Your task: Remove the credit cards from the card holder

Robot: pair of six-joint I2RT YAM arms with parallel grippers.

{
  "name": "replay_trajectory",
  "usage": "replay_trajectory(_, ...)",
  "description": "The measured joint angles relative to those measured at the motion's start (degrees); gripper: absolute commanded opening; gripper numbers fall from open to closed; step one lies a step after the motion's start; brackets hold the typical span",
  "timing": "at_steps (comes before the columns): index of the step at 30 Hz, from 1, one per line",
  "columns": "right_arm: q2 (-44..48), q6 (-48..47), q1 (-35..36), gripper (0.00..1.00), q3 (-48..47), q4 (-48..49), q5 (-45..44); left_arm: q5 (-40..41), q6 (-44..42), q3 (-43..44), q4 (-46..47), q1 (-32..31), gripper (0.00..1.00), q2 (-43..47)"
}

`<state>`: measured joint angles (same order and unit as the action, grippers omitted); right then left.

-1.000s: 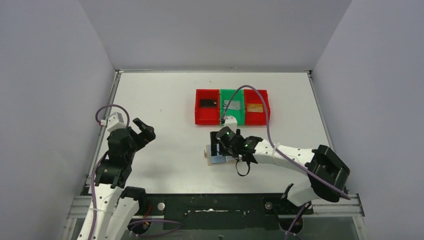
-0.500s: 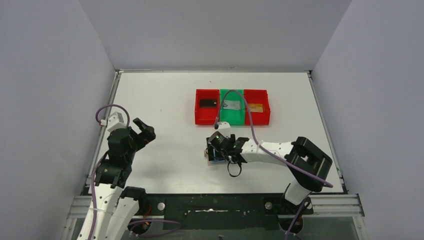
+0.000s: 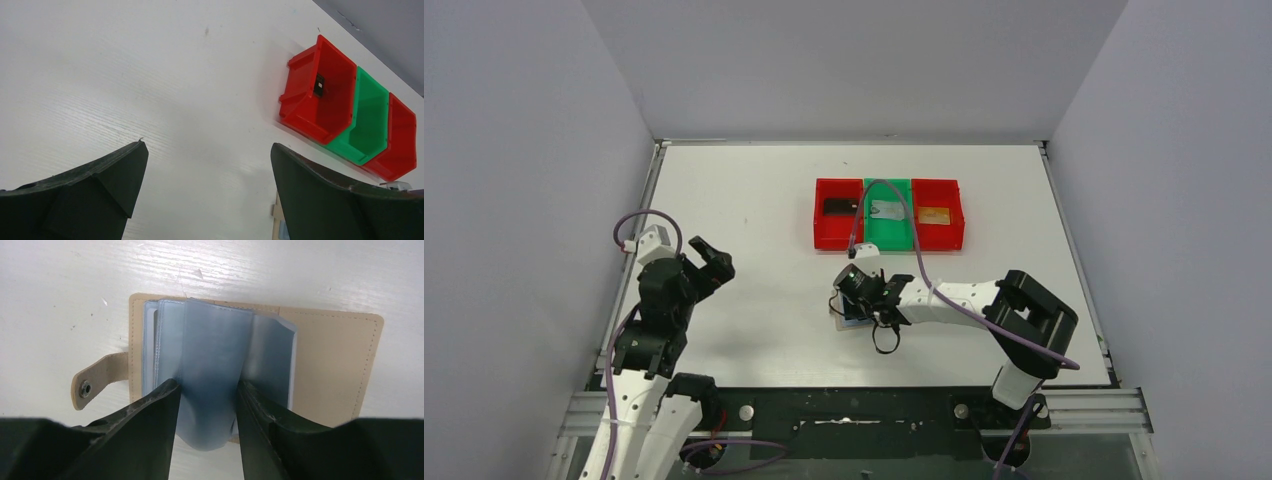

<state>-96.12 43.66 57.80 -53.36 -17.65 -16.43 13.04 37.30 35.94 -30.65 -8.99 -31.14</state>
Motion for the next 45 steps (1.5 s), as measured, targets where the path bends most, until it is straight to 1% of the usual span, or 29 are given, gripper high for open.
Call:
replay_trajectory(3,0.24,0.17,0.00,0.41,0.57,0.94,-0.04,-0.02,0.00,0.00,0.00,0.00,0.97,0.02)
replay_trajectory(6,1.16,0.17,-0.07,0.35,1.81,2.05,0.24,-0.09,0.00,-0.02,0.00,-0.02,0.97,-0.33)
replay_trajectory(9,3.19,0.39,-0.92,0.30,4.63,4.61,2.19,-0.57,-0.02,-0.02,0.04,-0.44,0.97,-1.05)
replay_trajectory(10,4.13,0.61,-1.44,0.32,5.90,5.79,3.30,-0.90,-0.07,0.00,0.04,-0.63,0.97,-1.42)
replay_trajectory(11,5.14,0.83,-2.19,0.35,7.34,7.17,4.68,-1.22,-0.07,0.00,0.04,-0.76,0.97,-1.86)
replay_trajectory(14,7.87,1.55,-5.14,0.56,11.34,11.23,9.33,-1.84,-0.13,0.00,0.04,-0.98,0.97,-3.30)
replay_trajectory(17,9.42,1.55,-6.80,0.65,12.50,12.02,10.91,-2.47,-0.26,0.00,0.02,-1.03,0.97,-4.42)
replay_trajectory(19,9.49,0.90,-6.40,0.68,11.78,11.52,10.88,-2.80,-0.28,0.00,0.00,-1.03,0.97,-4.66)
replay_trajectory(22,8.90,0.09,-5.33,0.70,9.49,9.35,9.92,-2.80,-0.28,0.00,0.00,-1.03,0.97,-4.22)
replay_trajectory(31,2.47,-1.86,-1.11,0.72,0.87,2.19,2.95,-2.80,-0.26,0.00,0.04,-1.03,0.97,-1.79)
replay_trajectory(37,-0.33,-2.03,0.07,0.65,-0.33,0.11,0.28,-2.80,-0.31,-0.02,0.04,-1.03,0.97,-1.92)
replay_trajectory(38,-0.37,-2.03,0.15,0.62,-0.33,0.07,0.13,-2.80,-0.31,-0.02,0.04,-1.03,0.97,-1.95)
replay_trajectory(40,-0.59,-2.03,0.42,0.54,-0.52,0.04,-0.04,-2.80,-0.31,0.00,0.02,-1.03,0.97,-1.95)
replay_trajectory(45,-0.96,-1.99,0.42,0.41,-0.98,0.09,-0.96,-2.80,-0.31,0.00,0.04,-1.03,0.97,-1.97)
